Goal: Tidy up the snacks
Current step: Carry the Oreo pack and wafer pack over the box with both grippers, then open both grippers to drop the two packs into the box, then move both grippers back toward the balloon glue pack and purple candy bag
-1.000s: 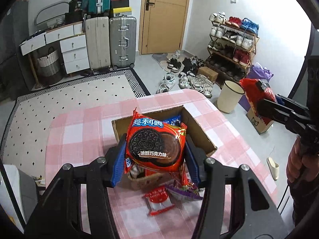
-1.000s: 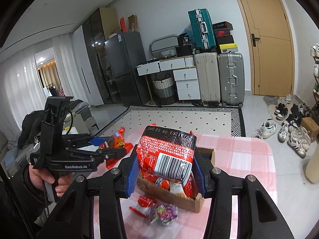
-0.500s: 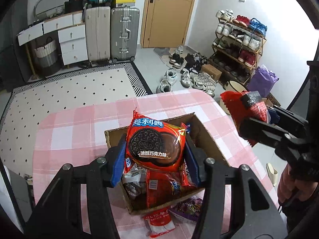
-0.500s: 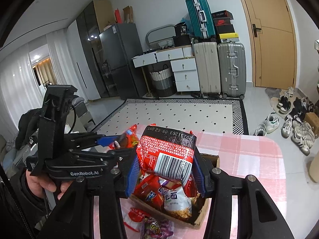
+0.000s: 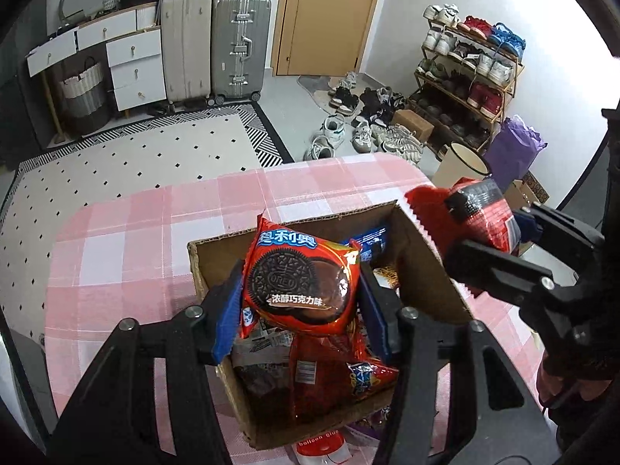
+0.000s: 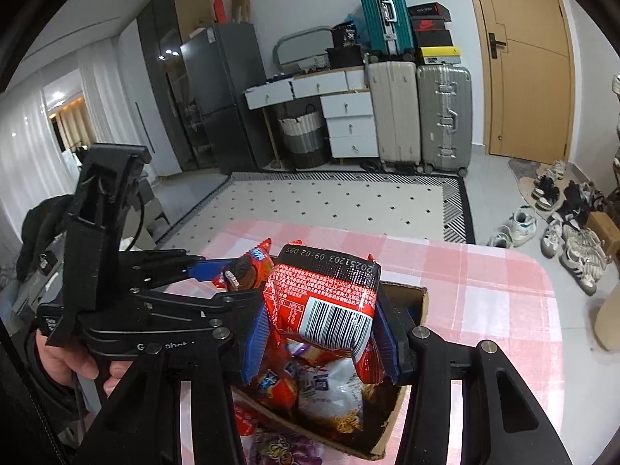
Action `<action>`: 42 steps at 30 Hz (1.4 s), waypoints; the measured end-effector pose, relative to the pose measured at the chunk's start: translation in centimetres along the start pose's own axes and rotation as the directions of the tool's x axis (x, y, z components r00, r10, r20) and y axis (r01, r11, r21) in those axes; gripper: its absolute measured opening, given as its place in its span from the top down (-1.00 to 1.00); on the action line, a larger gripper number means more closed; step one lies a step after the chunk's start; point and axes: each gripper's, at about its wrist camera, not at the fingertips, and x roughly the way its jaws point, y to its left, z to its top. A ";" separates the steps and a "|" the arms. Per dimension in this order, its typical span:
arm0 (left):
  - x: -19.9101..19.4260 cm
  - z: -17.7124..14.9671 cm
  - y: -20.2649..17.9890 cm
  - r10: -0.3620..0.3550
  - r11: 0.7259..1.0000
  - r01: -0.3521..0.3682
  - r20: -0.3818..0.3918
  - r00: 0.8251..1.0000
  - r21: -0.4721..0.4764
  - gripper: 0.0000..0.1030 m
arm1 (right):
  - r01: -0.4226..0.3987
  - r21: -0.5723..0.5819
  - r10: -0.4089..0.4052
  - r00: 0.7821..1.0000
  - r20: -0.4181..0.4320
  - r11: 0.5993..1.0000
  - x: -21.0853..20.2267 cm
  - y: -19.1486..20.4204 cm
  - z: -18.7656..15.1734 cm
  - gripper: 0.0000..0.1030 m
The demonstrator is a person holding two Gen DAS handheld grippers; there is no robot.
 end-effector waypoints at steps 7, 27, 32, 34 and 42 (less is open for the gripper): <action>0.3 -0.2 0.1 0.019 1.000 -0.019 0.009 1.000 -0.002 -0.61 | 0.009 0.027 -0.010 0.999 0.037 1.000 -0.2 -1.4 -0.2 -0.50; -7.1 -2.5 -0.5 0.085 0.996 -0.084 0.094 0.992 -0.023 -0.69 | 0.028 0.028 -0.032 0.987 0.156 0.999 -9.0 0.2 -1.8 -0.60; -9.2 -3.7 -1.2 0.104 0.995 -0.103 0.116 0.988 -0.018 -0.71 | 0.026 0.019 -0.029 0.984 0.179 0.999 -10.9 1.2 -2.4 -0.69; -10.1 -4.2 -1.4 0.107 0.994 -0.105 0.127 0.986 -0.020 -0.71 | 0.016 0.016 -0.018 0.982 0.187 1.000 -11.7 1.6 -2.7 -0.74; -12.9 -6.5 -2.1 0.129 0.992 -0.124 0.170 0.977 -0.038 -0.96 | 0.013 -0.007 -0.012 0.977 0.215 1.000 -14.9 3.0 -4.6 -0.86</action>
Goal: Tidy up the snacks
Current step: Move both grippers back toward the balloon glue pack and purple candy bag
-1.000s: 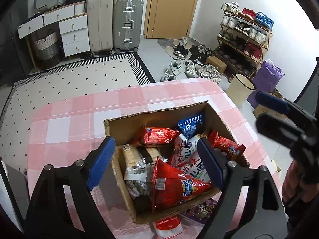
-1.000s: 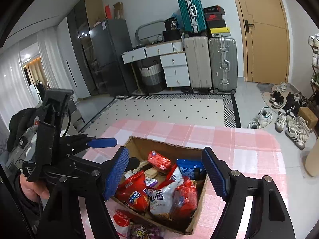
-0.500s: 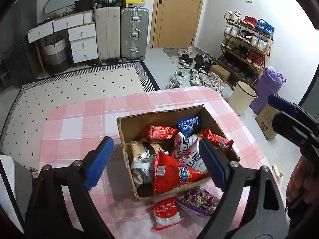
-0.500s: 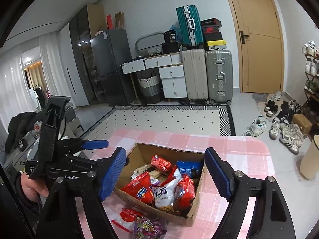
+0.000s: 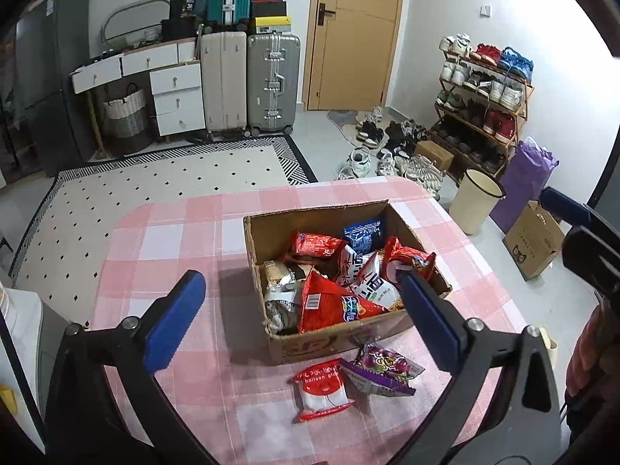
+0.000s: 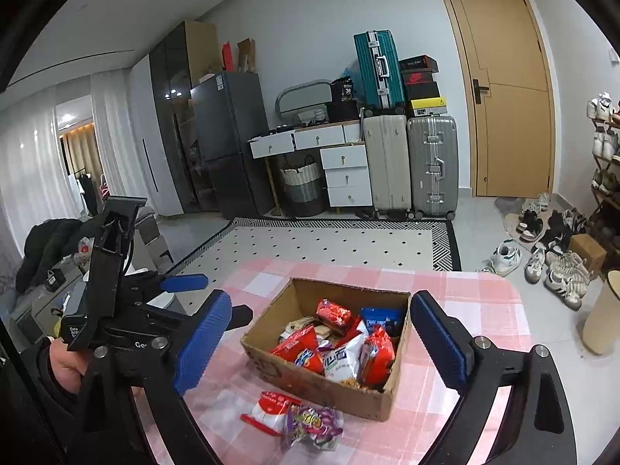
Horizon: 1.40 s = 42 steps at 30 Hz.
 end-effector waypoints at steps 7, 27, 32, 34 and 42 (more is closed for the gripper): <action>-3.0 -1.2 -0.6 0.014 1.000 -0.014 0.043 0.999 -0.001 -0.97 | -0.023 0.026 0.023 1.000 0.016 0.999 -2.1 0.7 -1.6 -0.94; -5.1 -8.2 0.8 0.062 0.995 -0.059 0.031 0.998 -0.078 -0.97 | -0.023 0.057 0.026 0.999 -0.048 0.998 -1.4 1.5 -9.6 -0.98; -4.1 -9.7 1.1 0.062 0.995 -0.060 0.022 0.998 -0.076 -0.97 | 0.011 0.081 -0.006 0.998 -0.055 0.997 -0.3 0.9 -11.7 -0.98; -3.5 -10.2 1.2 0.060 0.996 -0.058 0.013 0.998 -0.074 -0.97 | 0.013 0.089 -0.007 0.998 -0.066 0.996 0.4 0.8 -12.5 -0.98; -1.0 -12.6 1.5 0.044 0.994 -0.047 -0.033 0.998 -0.095 -0.97 | -0.001 0.122 0.019 0.989 -0.145 0.993 3.7 -0.3 -14.6 -0.98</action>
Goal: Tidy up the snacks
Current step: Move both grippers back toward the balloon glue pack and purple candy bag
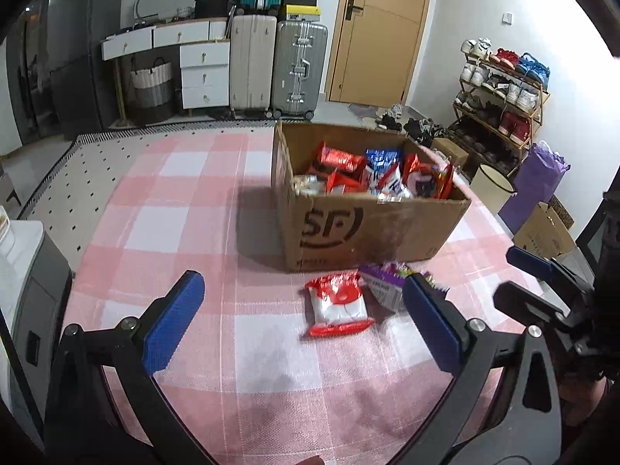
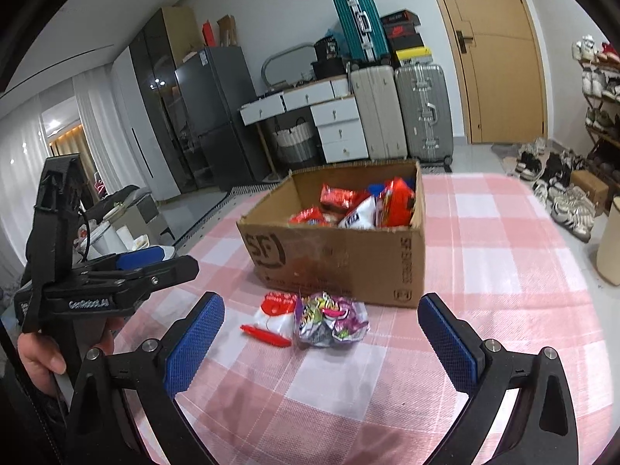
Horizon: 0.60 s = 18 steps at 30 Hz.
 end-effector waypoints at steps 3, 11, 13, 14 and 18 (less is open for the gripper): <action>0.8 -0.9 0.1 -0.001 1.000 0.002 -0.020 1.000 0.004 -0.97 | -0.008 0.022 0.009 0.999 -0.031 1.000 1.6 -0.7 -0.2 -0.98; 2.6 -2.3 0.6 -0.020 1.000 0.019 -0.055 0.998 -0.020 -0.97 | -0.035 0.074 0.044 0.993 -0.112 0.997 5.6 -1.9 -0.7 -0.98; 3.0 -2.4 0.7 -0.024 0.999 0.023 -0.063 0.998 -0.024 -0.97 | -0.007 0.064 0.015 0.991 -0.132 0.998 6.6 -2.0 -0.6 -0.98; 3.2 -2.5 0.8 -0.026 0.999 0.024 -0.067 0.997 -0.028 -0.97 | 0.000 0.062 0.009 0.990 -0.144 0.998 7.2 -2.0 -0.6 -0.98; 3.9 -3.1 1.1 -0.033 0.999 0.030 -0.083 0.996 -0.039 -0.97 | -0.003 0.069 0.015 0.984 -0.176 0.998 9.0 -2.2 -0.7 -0.97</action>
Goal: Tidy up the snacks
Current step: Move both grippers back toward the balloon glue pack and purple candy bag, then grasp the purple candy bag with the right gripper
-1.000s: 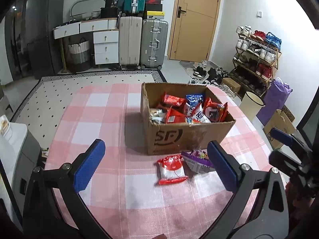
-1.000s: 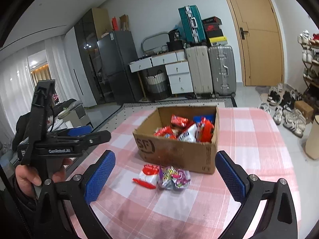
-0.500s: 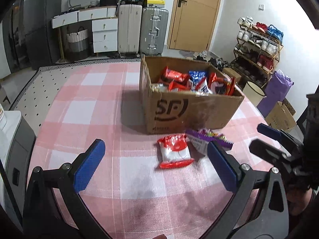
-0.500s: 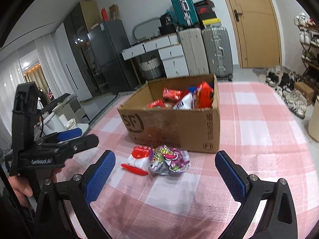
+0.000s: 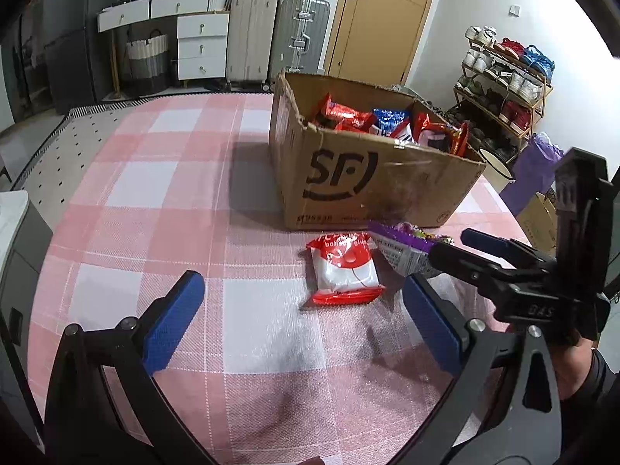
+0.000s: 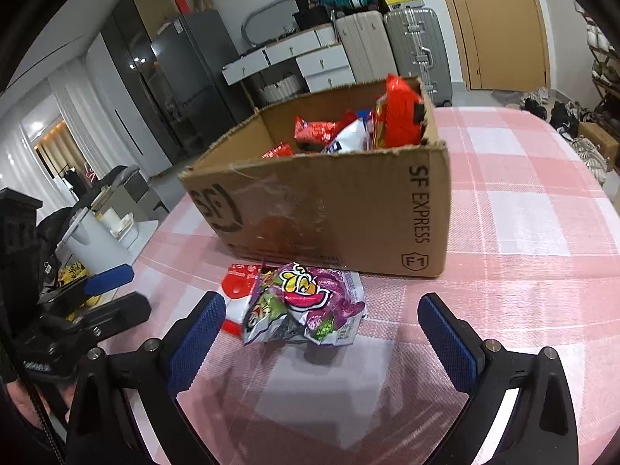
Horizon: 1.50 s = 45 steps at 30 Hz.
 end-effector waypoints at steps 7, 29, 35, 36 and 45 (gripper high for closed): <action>0.9 -0.5 0.4 0.004 1.000 -0.005 -0.022 1.000 -0.017 -0.97 | -0.012 -0.005 0.012 0.999 -0.031 1.000 2.0 0.1 0.3 -0.86; -0.4 -1.4 1.0 0.010 0.999 -0.011 -0.025 1.000 -0.050 -0.97 | -0.083 -0.031 0.081 0.995 -0.054 0.996 3.7 1.7 0.4 0.08; -0.7 -1.7 1.1 0.013 0.998 -0.014 -0.027 1.000 -0.056 -0.97 | -0.110 0.008 0.110 0.993 -0.040 0.994 2.6 1.1 -0.2 0.08; -0.8 -1.8 1.1 0.014 0.998 -0.016 -0.027 1.000 -0.056 -0.97 | -0.112 0.012 0.112 0.993 -0.035 0.994 2.3 0.9 -0.3 0.08; -1.6 -2.1 0.5 0.029 0.999 -0.030 -0.025 0.999 -0.046 -0.97 | -0.137 0.046 0.136 0.991 0.019 0.990 -1.8 -0.1 -1.6 0.08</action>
